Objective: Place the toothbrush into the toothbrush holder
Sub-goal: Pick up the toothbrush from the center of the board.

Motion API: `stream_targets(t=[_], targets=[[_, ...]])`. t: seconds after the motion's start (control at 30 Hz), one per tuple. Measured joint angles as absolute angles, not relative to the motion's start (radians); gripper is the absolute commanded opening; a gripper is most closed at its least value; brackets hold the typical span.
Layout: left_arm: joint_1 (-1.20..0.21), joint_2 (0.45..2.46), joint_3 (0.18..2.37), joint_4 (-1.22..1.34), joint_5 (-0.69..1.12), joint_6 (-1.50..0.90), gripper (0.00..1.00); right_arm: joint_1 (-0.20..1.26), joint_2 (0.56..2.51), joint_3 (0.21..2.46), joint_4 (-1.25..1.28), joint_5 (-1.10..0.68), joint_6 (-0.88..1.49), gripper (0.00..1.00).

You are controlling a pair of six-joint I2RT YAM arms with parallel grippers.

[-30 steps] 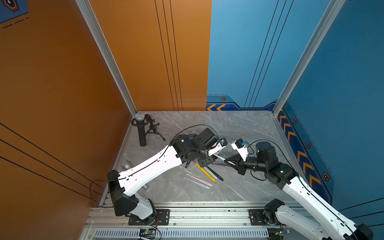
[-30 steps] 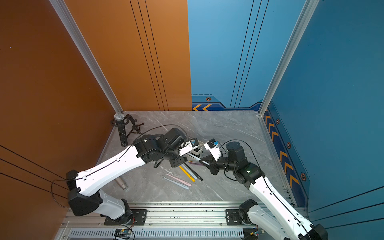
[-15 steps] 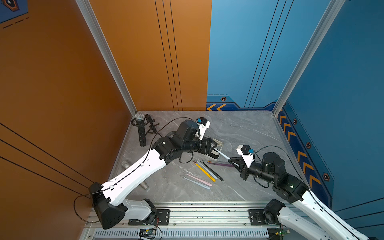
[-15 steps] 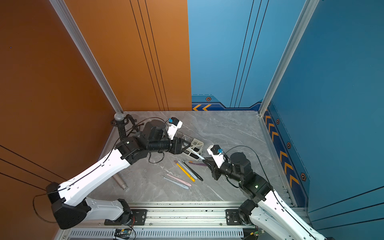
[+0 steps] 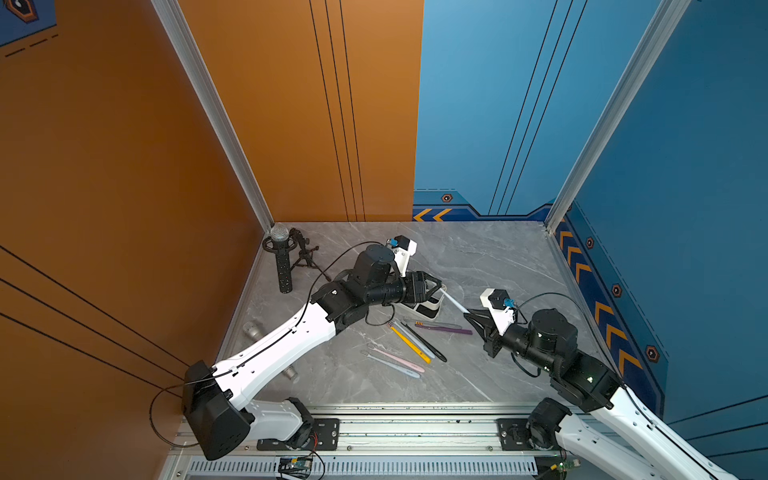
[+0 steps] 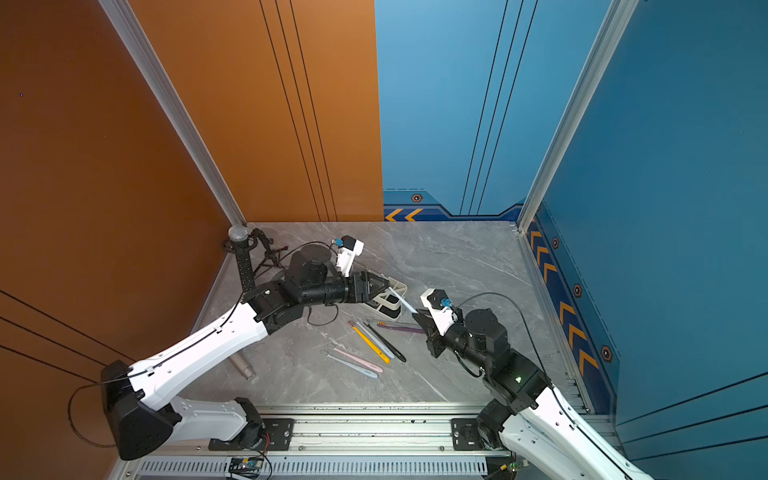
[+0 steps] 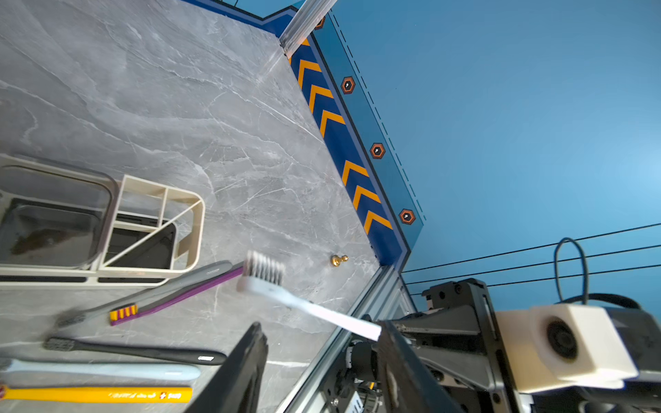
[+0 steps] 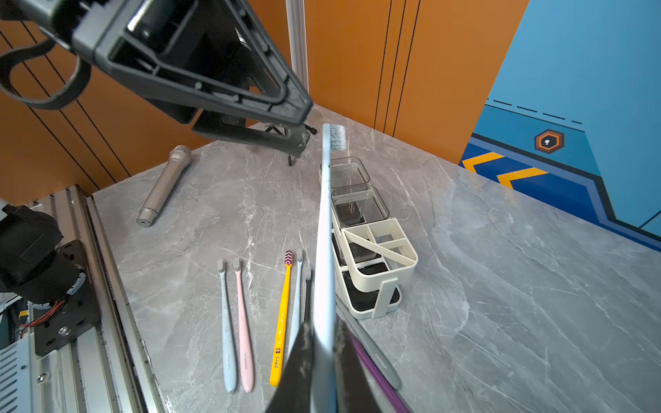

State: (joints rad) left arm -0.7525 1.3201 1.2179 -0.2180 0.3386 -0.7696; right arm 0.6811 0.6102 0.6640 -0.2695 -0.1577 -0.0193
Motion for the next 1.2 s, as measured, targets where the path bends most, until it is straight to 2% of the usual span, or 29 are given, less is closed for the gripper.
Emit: stream_targets(t=[0.27, 0.9, 1.2], targets=[[-0.725, 1.378, 1.217, -0.092, 0.391, -0.835, 0.49, 0.681, 0.590, 0.652, -0.270, -0.131, -0.019, 0.00], [-0.725, 1.423, 1.179, -0.049, 0.402, -0.863, 0.55, 0.681, 0.583, 0.640, -0.269, -0.031, -0.027, 0.00], [-0.728, 1.471, 1.205, -0.033, 0.402, -0.880, 0.52, 0.681, 0.562, 0.636, -0.268, -0.033, -0.027, 0.00]])
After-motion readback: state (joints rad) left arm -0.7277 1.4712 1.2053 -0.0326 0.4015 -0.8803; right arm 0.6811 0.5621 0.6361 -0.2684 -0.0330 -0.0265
